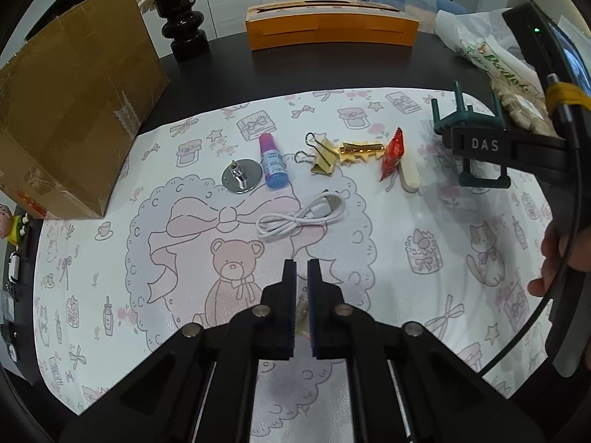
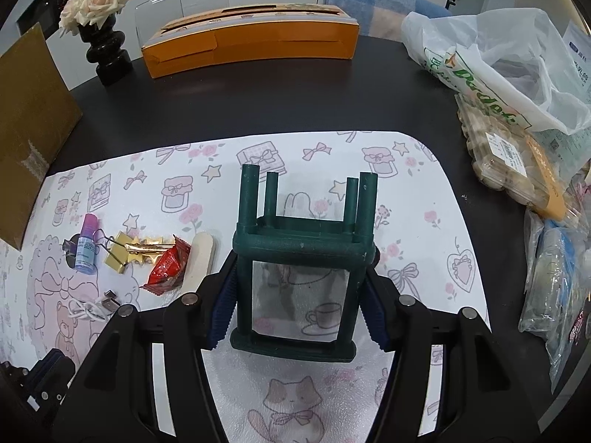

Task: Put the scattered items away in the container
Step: 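Lift the green rack with the right tool while the left tool lifts the glass bottle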

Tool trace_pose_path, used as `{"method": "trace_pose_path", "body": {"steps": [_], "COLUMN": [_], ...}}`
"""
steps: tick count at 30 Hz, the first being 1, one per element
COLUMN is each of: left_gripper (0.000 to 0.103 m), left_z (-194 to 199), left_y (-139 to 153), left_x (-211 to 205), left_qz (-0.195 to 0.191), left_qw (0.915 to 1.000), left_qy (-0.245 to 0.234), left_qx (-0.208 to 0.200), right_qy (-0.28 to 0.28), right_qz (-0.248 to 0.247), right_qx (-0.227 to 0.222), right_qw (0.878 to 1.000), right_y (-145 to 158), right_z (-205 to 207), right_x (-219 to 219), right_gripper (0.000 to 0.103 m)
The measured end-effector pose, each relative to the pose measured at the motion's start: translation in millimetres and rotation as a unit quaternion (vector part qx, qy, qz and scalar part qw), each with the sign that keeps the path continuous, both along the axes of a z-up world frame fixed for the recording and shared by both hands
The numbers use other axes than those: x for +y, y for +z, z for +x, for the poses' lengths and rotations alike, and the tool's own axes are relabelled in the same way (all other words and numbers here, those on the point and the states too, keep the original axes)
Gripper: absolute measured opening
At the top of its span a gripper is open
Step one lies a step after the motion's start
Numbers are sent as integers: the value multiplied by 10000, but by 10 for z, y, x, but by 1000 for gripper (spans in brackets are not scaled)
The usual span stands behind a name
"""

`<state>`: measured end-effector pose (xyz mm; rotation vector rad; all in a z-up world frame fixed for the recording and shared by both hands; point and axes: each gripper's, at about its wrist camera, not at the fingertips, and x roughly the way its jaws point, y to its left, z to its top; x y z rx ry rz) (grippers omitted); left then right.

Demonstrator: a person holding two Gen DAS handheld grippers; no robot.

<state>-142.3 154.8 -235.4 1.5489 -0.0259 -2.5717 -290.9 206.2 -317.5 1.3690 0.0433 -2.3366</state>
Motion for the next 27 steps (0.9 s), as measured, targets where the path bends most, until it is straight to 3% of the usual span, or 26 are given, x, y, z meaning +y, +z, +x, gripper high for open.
{"method": "trace_pose_path", "body": {"steps": [6, 7, 8, 9, 11, 13, 19, 27], "left_gripper": [7, 13, 24, 61, 103, 103, 103, 103], "left_z": [25, 26, 31, 37, 61, 77, 53, 65], "left_y": [6, -3, -8, -12, 14, 38, -108, -240], "left_x": [67, 68, 67, 63, 48, 43, 58, 98], "left_qz": [2, 49, -7, -93, -64, -21, -35, -24], "left_qw": [9999, 9999, 10000, 9999, 9998, 9997, 9998, 9998], "left_qy": [-103, -75, -5, 67, 126, 137, 152, 135], "left_qx": [-74, -83, -66, -37, 104, 204, -90, -171], "right_qy": [27, 37, 40, 43, 49, 54, 76, 80], "right_qz": [4, 3, 3, 1, 4, 9, 37, 95], "right_qx": [-14, -15, -14, -18, -22, -25, -48, -40], "right_qw": [10000, 10000, 10000, 10000, 10000, 10000, 10000, 9999], "right_y": [-2, -4, -4, -5, -7, -10, -36, -54], "right_z": [19, 23, 26, 27, 28, 30, 29, 32], "right_x": [-14, -19, -22, -22, -22, -24, -35, -39], "right_gripper": [61, 61, 61, 61, 61, 61, 61, 61]}}
